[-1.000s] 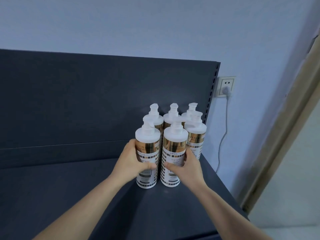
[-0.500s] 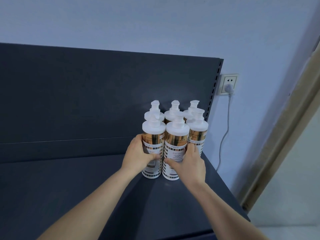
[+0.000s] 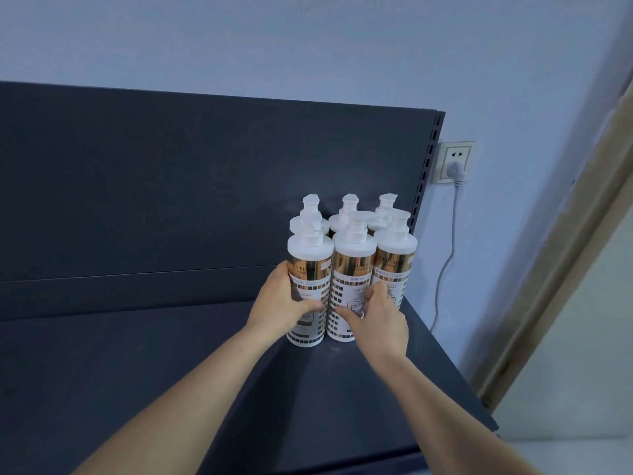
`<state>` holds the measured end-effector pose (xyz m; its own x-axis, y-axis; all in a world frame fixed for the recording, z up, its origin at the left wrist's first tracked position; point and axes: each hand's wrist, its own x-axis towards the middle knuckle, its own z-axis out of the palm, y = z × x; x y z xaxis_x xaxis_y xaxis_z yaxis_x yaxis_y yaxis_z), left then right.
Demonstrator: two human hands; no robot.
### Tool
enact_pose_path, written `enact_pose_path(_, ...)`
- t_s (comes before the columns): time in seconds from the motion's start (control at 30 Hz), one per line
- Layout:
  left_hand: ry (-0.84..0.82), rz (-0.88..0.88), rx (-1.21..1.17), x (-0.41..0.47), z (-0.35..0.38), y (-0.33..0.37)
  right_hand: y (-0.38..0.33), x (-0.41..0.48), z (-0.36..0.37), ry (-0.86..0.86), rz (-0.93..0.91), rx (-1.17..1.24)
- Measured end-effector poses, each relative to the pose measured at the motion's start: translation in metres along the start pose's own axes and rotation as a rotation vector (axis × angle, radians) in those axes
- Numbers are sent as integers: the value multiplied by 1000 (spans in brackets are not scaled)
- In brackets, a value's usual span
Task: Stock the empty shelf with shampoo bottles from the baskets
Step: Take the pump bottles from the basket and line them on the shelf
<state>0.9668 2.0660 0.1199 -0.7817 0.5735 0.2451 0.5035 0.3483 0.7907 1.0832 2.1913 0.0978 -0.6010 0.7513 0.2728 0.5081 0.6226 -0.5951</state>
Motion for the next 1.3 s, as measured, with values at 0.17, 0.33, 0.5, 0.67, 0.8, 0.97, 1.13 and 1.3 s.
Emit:
enact_pose_path(0.17, -55, 3, 132, -2, -1, -7, 0, -5, -6, -43, -2, -87)
enact_pose_path(0.33, -251, -73, 509, -9, -4, -16, -1, -16, -16, -113, -61, -250)
enact_pose_path(0.5, -365, 41, 672, -27, -11, -24, -4, -45, -17, -190, -97, -389)
enact_pose_path(0.67, -349, 303, 758, -53, -25, -23, -10, -89, -25, -149, -35, -422)
enact_pose_path(0.8, -377, 515, 761, -81, -31, -25, -13, -139, -41, -106, 63, -465)
enact_pose_path(0.97, -385, 731, 737, -125, -22, -13, -6, -213, -64, -85, 219, -496)
enact_pose_path(1.13, -452, 906, 677, -188, -1, 8, 15, -292, -91, -114, 411, -569)
enact_pose_path(1.3, -562, 1017, 629, -254, 25, 27, 43, -367, -117, -143, 587, -571)
